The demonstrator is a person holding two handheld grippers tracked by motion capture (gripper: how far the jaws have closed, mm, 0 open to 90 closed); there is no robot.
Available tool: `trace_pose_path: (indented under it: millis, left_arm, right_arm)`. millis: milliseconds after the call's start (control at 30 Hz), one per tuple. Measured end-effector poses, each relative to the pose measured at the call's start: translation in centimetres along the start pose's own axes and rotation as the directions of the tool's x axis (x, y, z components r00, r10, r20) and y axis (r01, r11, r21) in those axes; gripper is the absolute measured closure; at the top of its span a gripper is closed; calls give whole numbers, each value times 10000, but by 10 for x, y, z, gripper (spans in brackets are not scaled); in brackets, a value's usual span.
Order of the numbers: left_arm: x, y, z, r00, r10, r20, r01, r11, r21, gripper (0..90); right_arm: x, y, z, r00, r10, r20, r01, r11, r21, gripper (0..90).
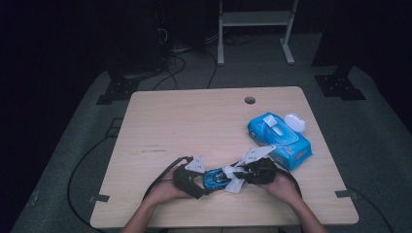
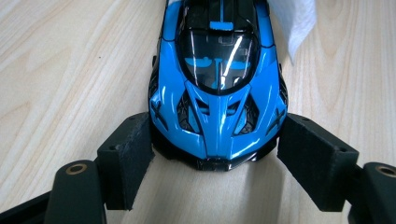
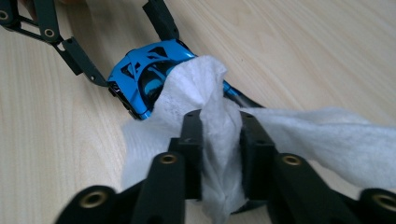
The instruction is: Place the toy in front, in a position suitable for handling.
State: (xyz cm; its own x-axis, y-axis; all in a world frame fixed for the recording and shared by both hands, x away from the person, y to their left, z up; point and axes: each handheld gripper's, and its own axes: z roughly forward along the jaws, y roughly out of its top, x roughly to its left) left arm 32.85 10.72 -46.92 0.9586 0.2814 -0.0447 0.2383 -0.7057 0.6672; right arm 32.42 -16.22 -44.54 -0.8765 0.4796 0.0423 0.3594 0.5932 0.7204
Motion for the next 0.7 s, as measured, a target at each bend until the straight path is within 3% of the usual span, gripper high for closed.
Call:
trace_pose_path:
  millis: [67, 167, 300, 333, 400, 500, 533, 633, 700]
  left_arm:
    - [-2, 2, 2, 9997, 165, -178, -165, 9999, 28, 248]
    - [-3, 2, 2, 9995, 214, -217, -213, 9998, 31, 256]
    - [-3, 2, 2, 9996, 179, -229, -179, 9998, -2, 260]
    - [-4, 1, 2, 9994, 248, -258, -247, 9997, 13, 260]
    - [-4, 0, 2, 9994, 234, -257, -235, 9997, -35, 262]
    - [-3, 0, 1, 9994, 255, -254, -256, 9997, -38, 264]
    - [-3, 0, 2, 9993, 263, -267, -265, 9996, -56, 264]
    - [-3, 0, 1, 9991, 330, -265, -330, 9995, -11, 264]
    - [-3, 0, 2, 9990, 354, -276, -355, 9994, -43, 264]
  right_arm:
    - [1, -2, 0, 9999, 46, 142, -46, 10000, -31, 774]
    - [11, 2, 2, 9990, -243, 372, 244, 9997, -23, 795]
    - [27, 11, 13, 9991, -435, 18, 436, 9985, -337, 799]
    - [38, 18, 23, 9968, -662, -447, 651, 9975, -256, 799]
    - [47, 21, 29, 9903, -1348, -344, 1350, 9909, 11, 800]
    - [43, 19, 25, 9932, -1138, -265, 1140, 9935, 60, 802]
    - [32, 13, 14, 9969, -788, -80, 788, 9969, -25, 803]
    - [13, -3, -2, 9975, -177, 687, 167, 9997, 150, 803]
    - [2, -12, -9, 9965, 305, 778, -315, 9994, 111, 806]
